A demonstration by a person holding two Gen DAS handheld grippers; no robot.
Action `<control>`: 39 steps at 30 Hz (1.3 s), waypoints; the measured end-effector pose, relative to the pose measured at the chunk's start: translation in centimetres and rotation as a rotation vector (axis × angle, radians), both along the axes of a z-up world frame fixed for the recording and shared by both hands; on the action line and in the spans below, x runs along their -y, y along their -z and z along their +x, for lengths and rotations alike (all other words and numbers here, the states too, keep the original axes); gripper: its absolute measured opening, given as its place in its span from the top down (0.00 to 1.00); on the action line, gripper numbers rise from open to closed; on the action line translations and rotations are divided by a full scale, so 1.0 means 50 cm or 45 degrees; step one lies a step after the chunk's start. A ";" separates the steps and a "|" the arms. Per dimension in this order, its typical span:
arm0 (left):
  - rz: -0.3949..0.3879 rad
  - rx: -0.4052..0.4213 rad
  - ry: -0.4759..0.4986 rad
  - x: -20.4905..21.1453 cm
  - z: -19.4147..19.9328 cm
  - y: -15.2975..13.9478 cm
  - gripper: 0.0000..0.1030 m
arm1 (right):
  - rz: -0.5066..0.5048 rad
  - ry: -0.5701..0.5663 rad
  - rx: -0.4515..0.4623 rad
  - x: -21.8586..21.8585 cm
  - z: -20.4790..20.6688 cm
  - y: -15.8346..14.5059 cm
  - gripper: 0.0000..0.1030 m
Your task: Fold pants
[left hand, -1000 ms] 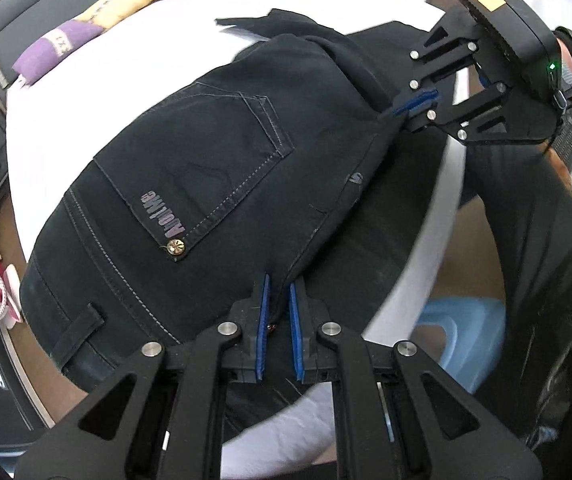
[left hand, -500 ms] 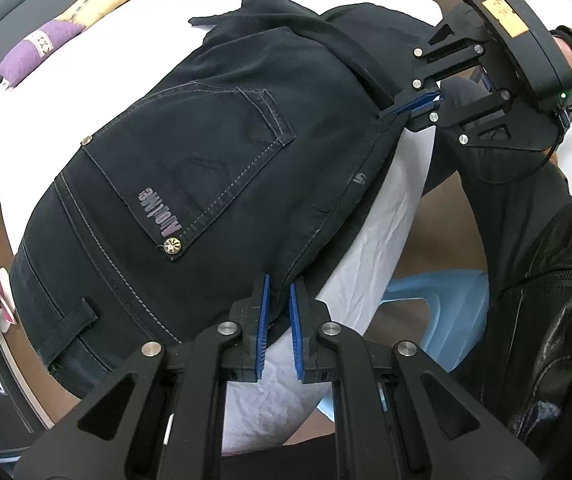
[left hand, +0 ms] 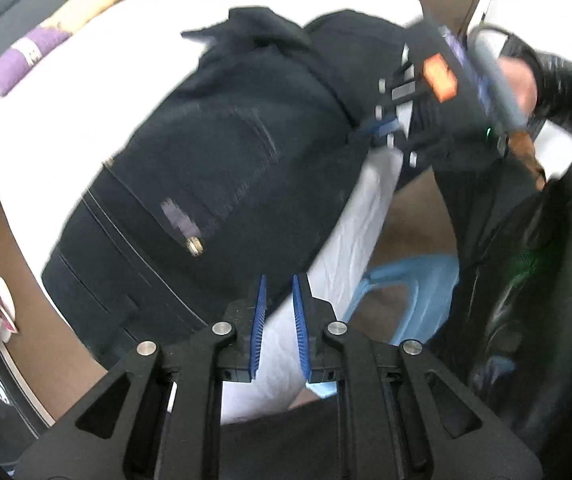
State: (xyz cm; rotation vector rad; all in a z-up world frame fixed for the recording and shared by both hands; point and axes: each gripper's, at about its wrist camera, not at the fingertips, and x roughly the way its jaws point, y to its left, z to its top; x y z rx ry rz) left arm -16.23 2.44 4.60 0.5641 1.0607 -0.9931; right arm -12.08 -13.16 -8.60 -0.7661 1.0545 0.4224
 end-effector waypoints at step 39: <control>-0.211 -0.186 -0.440 0.066 0.122 0.154 0.87 | 0.151 1.127 -0.060 0.341 0.612 -0.010 0.30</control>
